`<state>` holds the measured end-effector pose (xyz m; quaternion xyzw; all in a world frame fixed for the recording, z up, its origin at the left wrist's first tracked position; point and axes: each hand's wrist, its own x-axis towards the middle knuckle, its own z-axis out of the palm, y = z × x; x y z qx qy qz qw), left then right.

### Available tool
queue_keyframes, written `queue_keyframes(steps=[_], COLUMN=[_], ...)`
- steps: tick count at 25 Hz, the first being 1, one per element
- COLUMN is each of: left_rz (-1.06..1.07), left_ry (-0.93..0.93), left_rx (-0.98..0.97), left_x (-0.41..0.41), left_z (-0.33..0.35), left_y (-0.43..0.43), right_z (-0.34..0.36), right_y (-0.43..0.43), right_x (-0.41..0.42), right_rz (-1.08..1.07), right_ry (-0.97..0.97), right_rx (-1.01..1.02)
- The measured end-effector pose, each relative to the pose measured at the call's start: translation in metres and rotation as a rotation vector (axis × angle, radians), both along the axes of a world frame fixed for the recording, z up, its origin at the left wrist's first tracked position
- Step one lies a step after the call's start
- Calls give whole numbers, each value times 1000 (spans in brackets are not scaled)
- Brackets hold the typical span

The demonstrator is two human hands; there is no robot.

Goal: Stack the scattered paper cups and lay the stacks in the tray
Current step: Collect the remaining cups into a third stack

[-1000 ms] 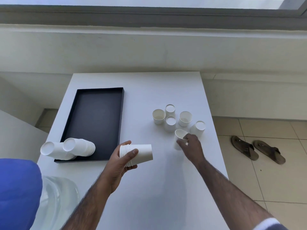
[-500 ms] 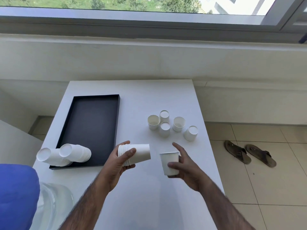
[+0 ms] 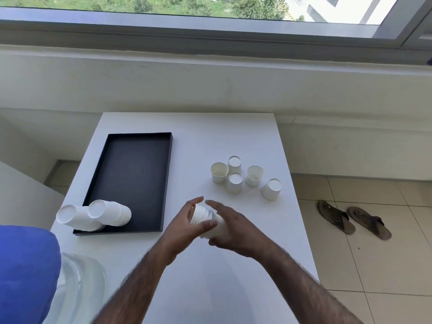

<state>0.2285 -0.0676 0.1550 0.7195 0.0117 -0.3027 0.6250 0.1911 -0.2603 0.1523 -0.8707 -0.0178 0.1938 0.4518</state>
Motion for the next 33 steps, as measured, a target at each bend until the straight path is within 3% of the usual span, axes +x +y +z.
queue_keyframes(steps=[5, 8, 10, 11, 13, 16, 19, 24, 33], left_rz=[330, 414, 429, 419, 377, 305, 273, 279, 250], left_ry=[10, 51, 55, 52, 82, 143, 159, 171, 156], left_rx=[-220, -239, -197, -163, -110, -56, -10, 4, 35], left_x=[-8, -7, 0, 4, 9, 11, 8, 2, 1], left_z=[-19, -26, -29, -30, -30, -30, -33, -39, -34], left_y=[-13, -7, 5, 13, 25, 39, 49, 56, 48], right_z=[-8, -14, -23, -31, -52, -83, -102, -110, -110], right_y=[30, 40, 30, 20, -4, -32, -45, -45, -37], right_x=[-2, 1, 16, 28, 58, 106, 138, 115, 40], right_rz=[-196, -121, -196, -302, -443, -237, 14, -22, -164], right_ry=[62, 173, 157, 85, -118, -171, -93, -89, -37], right_rx=[331, 389, 440, 399, 24, -560, -780, -871, -589])
